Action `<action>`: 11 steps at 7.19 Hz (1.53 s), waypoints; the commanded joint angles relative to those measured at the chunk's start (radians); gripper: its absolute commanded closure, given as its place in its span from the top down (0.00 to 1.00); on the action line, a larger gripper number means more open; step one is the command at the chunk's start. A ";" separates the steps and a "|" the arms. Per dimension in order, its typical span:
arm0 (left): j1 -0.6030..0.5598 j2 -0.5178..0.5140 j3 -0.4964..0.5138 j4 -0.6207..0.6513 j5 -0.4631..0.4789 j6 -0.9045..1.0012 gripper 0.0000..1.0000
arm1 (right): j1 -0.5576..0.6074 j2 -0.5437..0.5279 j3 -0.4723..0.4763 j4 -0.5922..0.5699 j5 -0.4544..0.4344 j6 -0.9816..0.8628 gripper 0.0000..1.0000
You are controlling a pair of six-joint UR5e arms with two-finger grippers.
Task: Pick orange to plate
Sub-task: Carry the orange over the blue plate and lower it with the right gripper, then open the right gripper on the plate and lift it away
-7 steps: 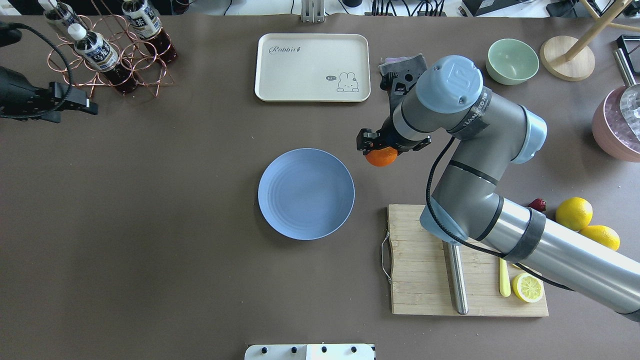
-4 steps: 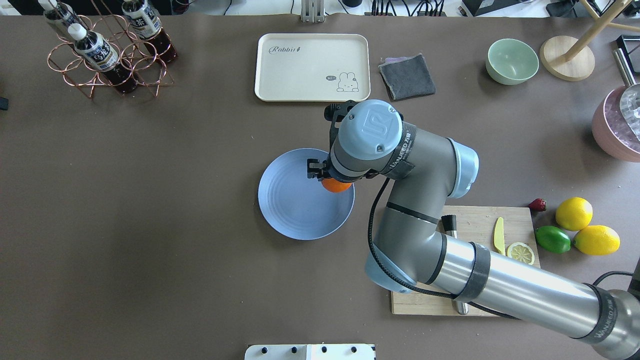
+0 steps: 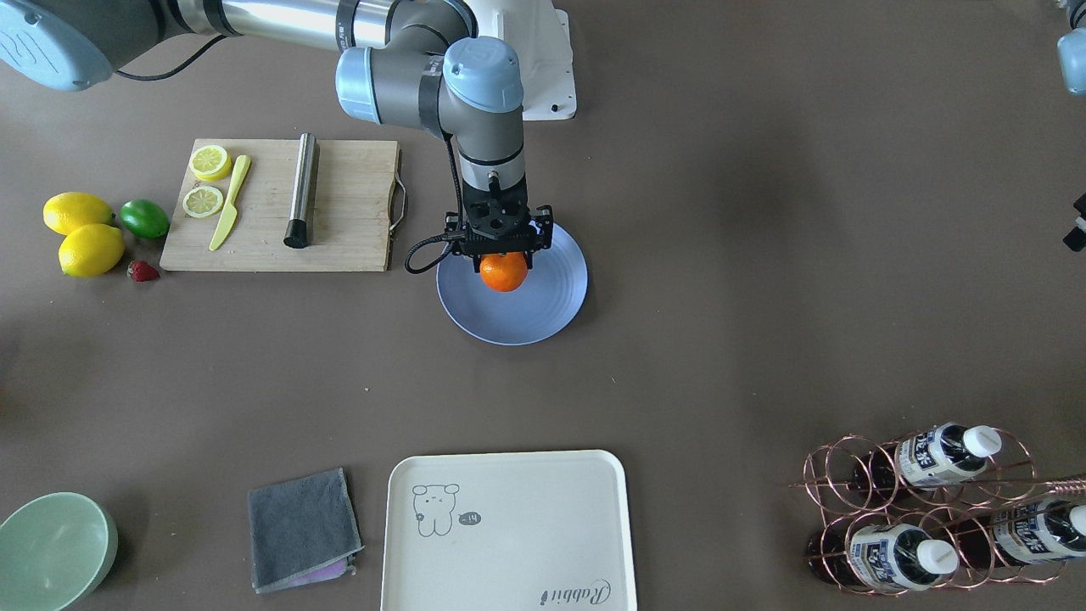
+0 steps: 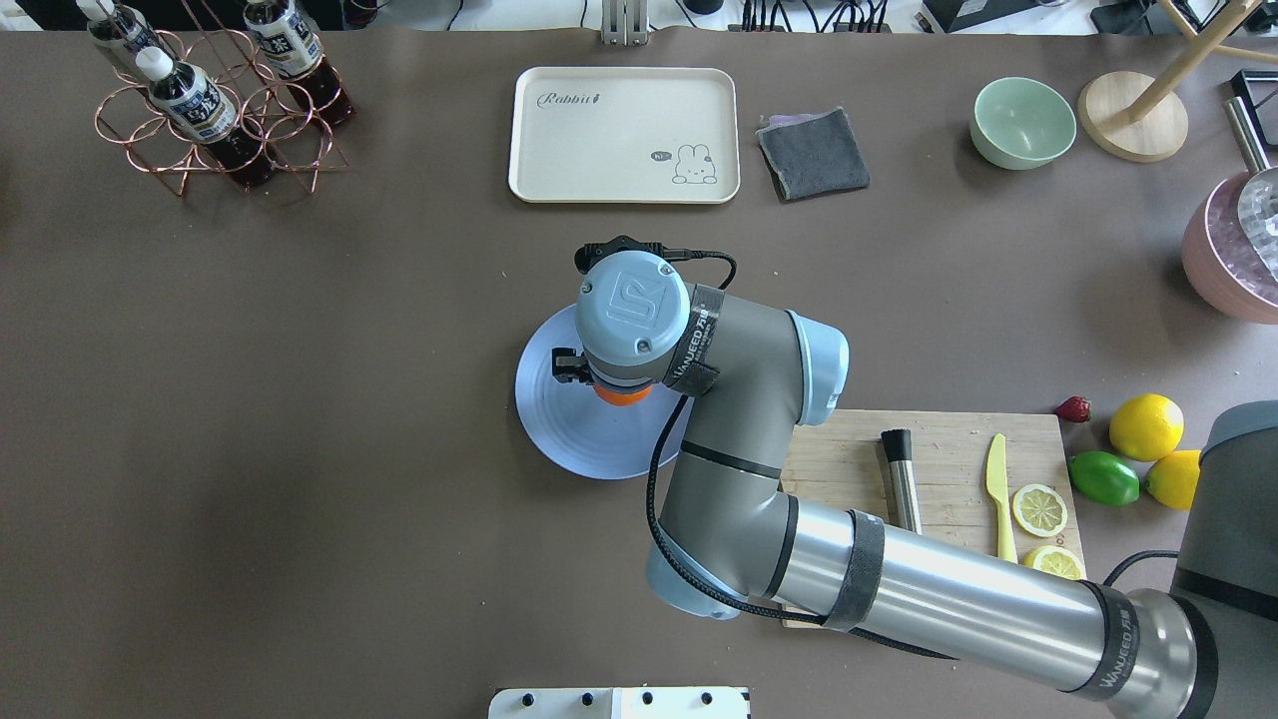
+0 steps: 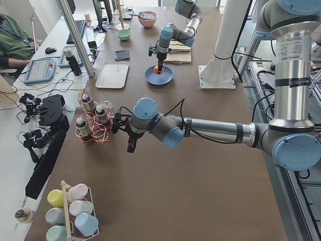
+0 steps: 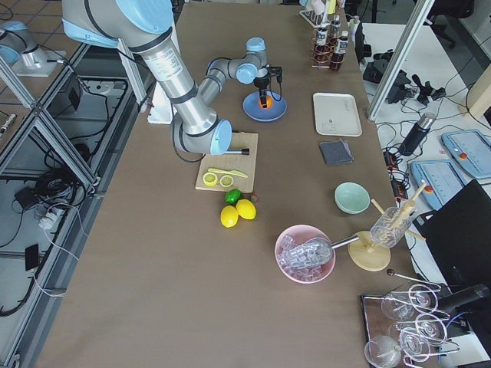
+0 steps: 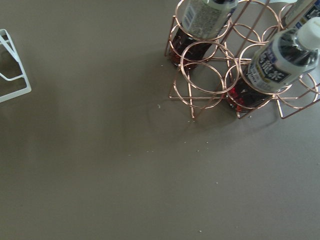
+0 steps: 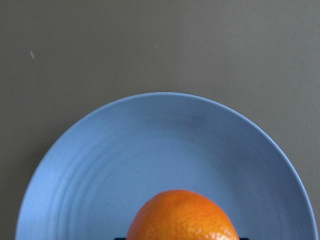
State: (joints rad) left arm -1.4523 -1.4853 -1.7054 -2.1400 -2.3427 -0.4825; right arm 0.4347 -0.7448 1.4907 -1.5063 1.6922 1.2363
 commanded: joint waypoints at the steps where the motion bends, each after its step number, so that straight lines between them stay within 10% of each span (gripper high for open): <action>1: -0.032 0.017 0.016 0.002 -0.020 0.025 0.98 | -0.008 0.007 -0.044 0.030 -0.020 0.006 0.99; 5: -0.033 0.019 0.015 0.000 -0.041 0.025 0.98 | 0.138 -0.007 0.194 -0.168 0.175 0.014 1.00; 8: -0.034 0.087 0.013 0.026 -0.043 0.259 0.98 | 0.419 -0.342 0.480 -0.273 0.346 -0.346 1.00; 11: -0.054 0.077 -0.055 0.306 0.076 0.496 0.98 | 0.810 -0.585 0.355 -0.273 0.521 -1.007 1.00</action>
State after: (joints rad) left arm -1.4958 -1.4012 -1.7151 -1.9670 -2.3410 -0.0790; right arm 1.0852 -1.2354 1.8991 -1.7782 2.1624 0.5115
